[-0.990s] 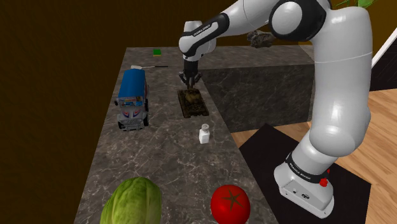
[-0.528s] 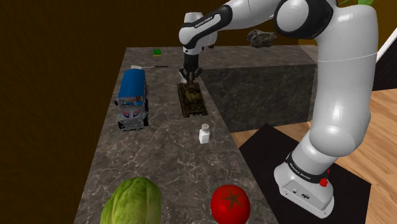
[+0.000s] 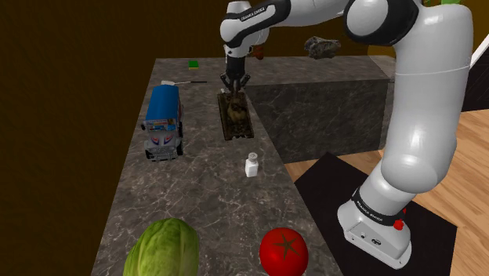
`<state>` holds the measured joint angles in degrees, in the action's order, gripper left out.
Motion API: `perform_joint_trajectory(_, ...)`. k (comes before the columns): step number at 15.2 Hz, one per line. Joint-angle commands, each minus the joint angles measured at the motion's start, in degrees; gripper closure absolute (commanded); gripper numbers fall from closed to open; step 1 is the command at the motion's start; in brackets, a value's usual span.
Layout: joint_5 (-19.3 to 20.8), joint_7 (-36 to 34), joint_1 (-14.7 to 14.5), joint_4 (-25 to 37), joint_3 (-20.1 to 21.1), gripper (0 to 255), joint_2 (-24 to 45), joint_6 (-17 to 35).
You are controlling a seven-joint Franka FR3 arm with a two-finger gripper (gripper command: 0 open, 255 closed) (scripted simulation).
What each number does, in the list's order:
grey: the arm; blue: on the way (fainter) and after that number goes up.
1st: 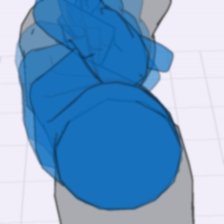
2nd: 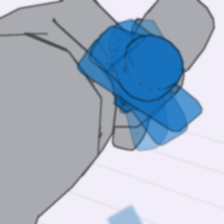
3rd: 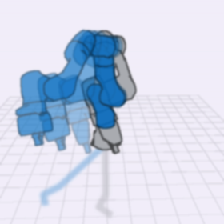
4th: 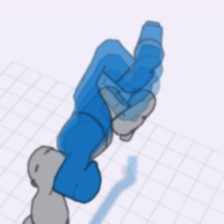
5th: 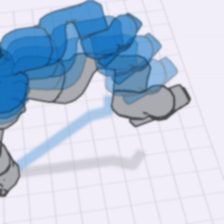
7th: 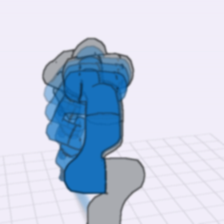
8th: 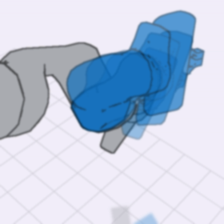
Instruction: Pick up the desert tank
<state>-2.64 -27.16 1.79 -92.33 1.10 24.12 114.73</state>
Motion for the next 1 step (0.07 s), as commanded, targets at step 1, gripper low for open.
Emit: perform_joint_trajectory(1,0.0,0.0,0.0,0.1,0.0,255,-0.3,-0.3)
